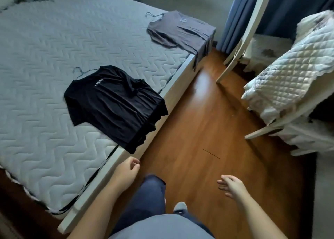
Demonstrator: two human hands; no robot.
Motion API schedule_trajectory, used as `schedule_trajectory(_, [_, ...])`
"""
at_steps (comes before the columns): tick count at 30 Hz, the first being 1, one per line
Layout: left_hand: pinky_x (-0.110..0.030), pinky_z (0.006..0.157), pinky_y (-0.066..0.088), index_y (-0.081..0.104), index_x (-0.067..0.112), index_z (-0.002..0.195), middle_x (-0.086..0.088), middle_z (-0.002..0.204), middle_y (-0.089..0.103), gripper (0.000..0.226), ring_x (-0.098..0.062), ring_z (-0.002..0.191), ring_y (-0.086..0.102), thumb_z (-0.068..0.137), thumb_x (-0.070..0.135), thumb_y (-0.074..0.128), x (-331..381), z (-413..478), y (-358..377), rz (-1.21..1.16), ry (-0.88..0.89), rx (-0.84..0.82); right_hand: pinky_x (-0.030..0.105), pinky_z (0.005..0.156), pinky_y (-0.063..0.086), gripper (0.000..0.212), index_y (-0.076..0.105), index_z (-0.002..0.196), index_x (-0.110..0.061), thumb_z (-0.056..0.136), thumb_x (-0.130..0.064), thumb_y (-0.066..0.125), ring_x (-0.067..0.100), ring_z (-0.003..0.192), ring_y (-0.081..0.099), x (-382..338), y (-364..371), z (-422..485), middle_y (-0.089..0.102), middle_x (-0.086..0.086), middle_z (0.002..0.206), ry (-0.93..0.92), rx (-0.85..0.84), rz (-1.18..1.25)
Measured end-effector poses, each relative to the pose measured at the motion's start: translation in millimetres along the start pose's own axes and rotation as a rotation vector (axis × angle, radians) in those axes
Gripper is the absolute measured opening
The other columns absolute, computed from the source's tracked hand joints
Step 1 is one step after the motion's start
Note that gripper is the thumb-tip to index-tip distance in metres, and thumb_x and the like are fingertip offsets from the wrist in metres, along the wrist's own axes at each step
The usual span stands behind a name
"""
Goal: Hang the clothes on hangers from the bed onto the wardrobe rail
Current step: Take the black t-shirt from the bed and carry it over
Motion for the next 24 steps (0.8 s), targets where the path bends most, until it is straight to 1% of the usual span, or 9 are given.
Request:
schedule_trajectory(3, [-0.035,0.080,0.047,0.057,0.017,0.099,-0.009,0.096,0.064,0.014,-0.026,0.092,0.059,0.089,0.017,0.048,-28.0,35.4,-19.9,-0.025,-0.145,0.047,0.043,0.092,0.041,0.017,0.052,0.105,-0.006,0.095,-0.018,0.045,0.027,0.089,0.056,-40.9,21.2,27.4,0.060,0.012,0.101,-0.008,-0.042,-0.070])
schedule_trajectory(7, [-0.035,0.077,0.045,0.058,0.014,0.099,-0.011,0.095,0.064,0.015,-0.026,0.089,0.059,0.090,0.018,0.047,-55.0,92.4,-41.2,-0.105,-0.302,0.092,0.026,0.059,0.033,0.012,0.053,0.098,-0.007,0.094,-0.016,0.048,0.024,0.076,0.057,-124.4,54.1,74.0,0.062,0.011,0.093,-0.104,-0.093,-0.254])
schedule_trajectory(11, [-0.038,0.079,0.045,0.057,0.013,0.095,-0.014,0.095,0.064,0.014,-0.034,0.092,0.059,0.089,0.015,0.045,-52.9,158.2,-64.9,-0.205,-0.398,0.099,0.021,0.053,0.035,0.009,0.055,0.093,-0.010,0.093,-0.016,0.048,0.020,0.069,0.058,-218.3,92.6,119.9,0.063,0.007,0.084,-0.151,-0.122,-0.483])
schedule_trajectory(12, [-0.038,0.080,0.046,0.058,0.013,0.095,-0.014,0.096,0.064,0.015,-0.034,0.093,0.059,0.089,0.015,0.045,-50.6,172.7,-70.9,-0.244,-0.415,0.120,0.022,0.052,0.041,0.008,0.055,0.090,-0.012,0.093,-0.016,0.049,0.021,0.071,0.058,-241.9,104.5,130.4,0.063,0.009,0.086,-0.164,-0.137,-0.562])
schedule_trajectory(14, [-0.039,0.084,0.047,0.057,0.017,0.090,-0.013,0.095,0.065,0.012,-0.032,0.092,0.060,0.089,0.015,0.046,-41.1,196.7,-82.4,-0.309,-0.429,0.162,0.029,0.064,0.051,0.008,0.055,0.087,-0.013,0.091,-0.018,0.052,0.023,0.078,0.058,-284.4,130.3,157.9,0.063,0.009,0.089,-0.229,-0.175,-0.771])
schedule_trajectory(16, [-0.041,0.084,0.050,0.054,0.022,0.083,-0.011,0.090,0.065,0.012,-0.030,0.087,0.062,0.089,0.015,0.046,-32.2,217.6,-92.8,-0.354,-0.439,0.175,0.027,0.070,0.045,0.009,0.055,0.092,-0.015,0.090,-0.023,0.054,0.021,0.080,0.056,-325.4,162.1,182.3,0.061,0.005,0.089,-0.317,-0.208,-0.990])
schedule_trajectory(20, [-0.041,0.080,0.049,0.049,0.027,0.074,-0.007,0.084,0.063,0.019,-0.029,0.084,0.061,0.090,0.016,0.045,-21.5,243.0,-109.7,-0.410,-0.519,0.187,0.013,0.049,0.040,0.011,0.054,0.078,-0.020,0.089,-0.018,0.055,0.022,0.074,0.057,-387.2,232.0,213.4,0.062,0.006,0.084,-0.385,-0.309,-1.047])
schedule_trajectory(21, [-0.040,0.080,0.049,0.049,0.027,0.074,-0.007,0.084,0.063,0.019,-0.029,0.085,0.062,0.090,0.016,0.045,-19.6,246.3,-112.8,-0.425,-0.546,0.197,0.013,0.053,0.043,0.010,0.055,0.079,-0.019,0.089,-0.016,0.055,0.024,0.074,0.060,-397.0,248.8,220.7,0.063,0.006,0.080,-0.392,-0.340,-1.042])
schedule_trajectory(24, [-0.040,0.083,0.050,0.051,0.024,0.078,-0.008,0.089,0.064,0.016,-0.028,0.088,0.062,0.091,0.017,0.044,-13.8,253.7,-117.9,-0.454,-0.625,0.214,0.034,0.078,0.047,0.004,0.059,0.088,-0.011,0.088,-0.013,0.056,0.024,0.084,0.059,-422.5,292.2,240.7,0.062,0.005,0.081,-0.431,-0.463,-1.105])
Point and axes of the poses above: each hand's wrist, its own z-axis towards the middle knuckle, its own y-axis out of the palm, x = y × z, the point moved 4 cm from there along z, towards the middle knuckle
